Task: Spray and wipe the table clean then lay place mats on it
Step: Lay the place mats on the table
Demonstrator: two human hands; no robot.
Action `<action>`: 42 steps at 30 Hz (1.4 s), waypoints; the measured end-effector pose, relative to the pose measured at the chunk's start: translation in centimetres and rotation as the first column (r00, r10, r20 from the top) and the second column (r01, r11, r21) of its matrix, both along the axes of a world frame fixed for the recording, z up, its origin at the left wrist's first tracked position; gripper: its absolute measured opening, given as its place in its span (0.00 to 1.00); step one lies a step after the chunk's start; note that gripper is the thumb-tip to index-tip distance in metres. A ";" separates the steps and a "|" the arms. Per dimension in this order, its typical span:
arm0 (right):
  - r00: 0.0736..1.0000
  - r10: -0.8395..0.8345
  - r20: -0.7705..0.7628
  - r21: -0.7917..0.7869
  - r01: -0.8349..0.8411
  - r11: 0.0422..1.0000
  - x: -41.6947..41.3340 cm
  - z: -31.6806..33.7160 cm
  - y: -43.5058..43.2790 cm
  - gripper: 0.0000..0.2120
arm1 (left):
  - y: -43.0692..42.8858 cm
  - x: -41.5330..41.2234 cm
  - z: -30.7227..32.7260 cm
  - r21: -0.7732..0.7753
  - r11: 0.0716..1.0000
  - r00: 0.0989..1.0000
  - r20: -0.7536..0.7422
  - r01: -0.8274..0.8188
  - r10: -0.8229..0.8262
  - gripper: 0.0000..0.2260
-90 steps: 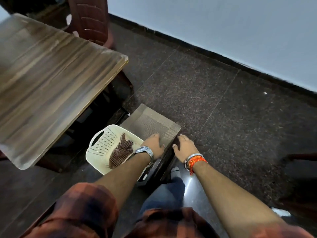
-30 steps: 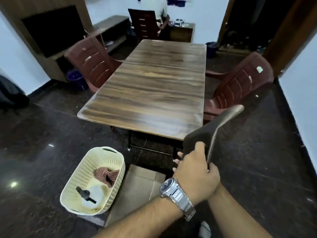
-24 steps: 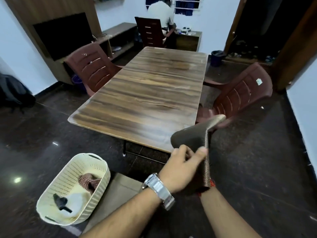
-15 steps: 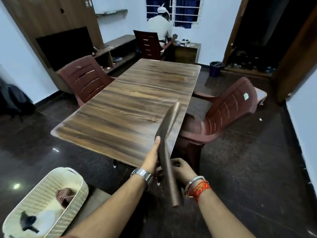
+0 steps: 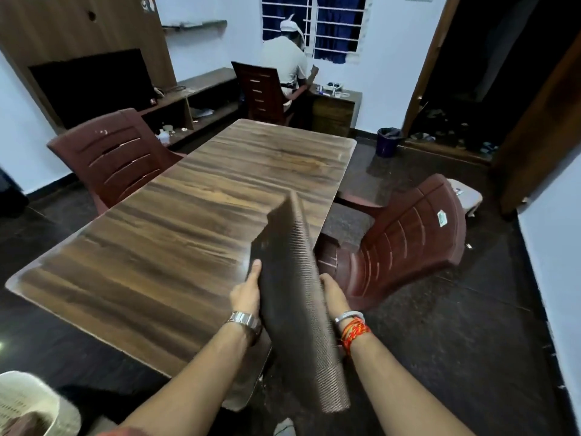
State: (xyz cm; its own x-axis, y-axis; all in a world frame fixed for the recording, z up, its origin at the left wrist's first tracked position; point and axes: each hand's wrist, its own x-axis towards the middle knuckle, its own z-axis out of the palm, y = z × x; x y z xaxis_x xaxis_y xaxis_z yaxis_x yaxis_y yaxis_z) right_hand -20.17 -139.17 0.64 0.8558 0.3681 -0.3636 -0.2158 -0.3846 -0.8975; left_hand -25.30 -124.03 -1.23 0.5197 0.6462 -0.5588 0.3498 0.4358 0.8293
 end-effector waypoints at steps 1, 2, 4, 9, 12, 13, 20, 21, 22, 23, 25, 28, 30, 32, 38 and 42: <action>0.999 -0.038 0.014 -0.013 0.038 0.999 1.8 0.3 0.0 0.22 | 0.9 1.1 -0.7 0.039 0.994 0.995 -0.011 -0.100 0.100 0.21; 0.994 -0.064 0.083 -0.072 0.070 0.995 3.6 0.2 -0.1 0.16 | 1.9 2.1 -1.0 0.089 0.981 0.984 -0.026 -0.174 0.177 0.19; 0.957 -0.126 0.260 -0.216 0.185 0.959 6.8 -0.8 -0.3 0.11 | 3.9 4.3 -1.2 0.199 0.937 0.951 -0.056 -0.288 0.304 0.14; 0.879 -0.285 0.383 -0.220 0.386 0.896 14.8 -2.3 0.4 0.10 | 8.2 6.9 -3.1 0.388 0.852 0.899 -0.115 -0.351 0.423 0.16; 0.897 -0.197 0.395 -0.275 0.320 0.907 19.1 -3.2 1.6 0.08 | 9.7 7.3 -4.9 0.388 0.876 0.908 -0.181 -0.287 0.378 0.12; 0.898 -0.171 0.406 -0.307 0.310 0.900 20.4 -3.3 2.2 0.08 | 10.2 7.5 -5.5 0.390 0.884 0.909 -0.214 -0.256 0.358 0.12; 0.870 -0.044 0.491 -0.183 0.152 0.971 32.5 -3.6 7.7 0.13 | 10.8 9.4 -7.0 0.329 0.939 0.860 -0.446 -0.102 0.249 0.19; 0.861 -0.029 0.508 -0.166 0.130 0.978 34.2 -3.5 8.5 0.14 | 10.2 10.1 -7.0 0.359 0.933 0.813 -0.543 -0.001 0.210 0.22; 0.837 0.006 0.547 -0.179 0.110 0.978 35.6 -3.6 9.4 0.15 | 9.4 10.9 -6.7 0.401 0.911 0.746 -0.633 0.091 0.204 0.25; 0.802 0.063 0.594 -0.213 0.082 0.974 36.3 -4.1 10.1 0.14 | 8.7 11.7 -6.3 0.433 0.883 0.682 -0.702 0.180 0.205 0.29; 0.750 0.257 0.610 -0.342 -0.044 0.939 36.1 -6.1 11.0 0.18 | 7.2 13.6 -6.1 0.453 0.799 0.588 -0.793 0.396 0.158 0.34; 0.665 0.682 0.306 -0.672 -0.356 0.649 29.8 -9.7 10.9 0.26 | 5.2 15.9 -7.3 0.434 0.528 0.541 -0.839 0.730 -0.060 0.35; 0.590 0.787 0.178 -0.741 -0.446 0.502 26.3 -12.2 10.5 0.28 | 4.7 18.2 -8.0 0.439 0.301 0.506 -0.839 0.847 -0.200 0.33; 0.590 0.791 0.163 -0.749 -0.448 0.488 24.8 -13.8 10.0 0.29 | 4.9 20.3 -8.3 0.380 0.149 0.408 -0.865 0.913 -0.293 0.33; 0.476 0.856 0.202 -0.775 -0.456 0.437 29.4 -14.9 10.1 0.29 | 7.9 23.8 -8.9 0.160 0.088 0.180 -0.924 0.983 -0.338 0.34; 0.443 0.865 0.236 -0.779 -0.446 0.441 33.6 -14.7 11.1 0.28 | 8.7 27.2 -8.8 0.108 0.138 0.152 -0.917 0.985 -0.369 0.37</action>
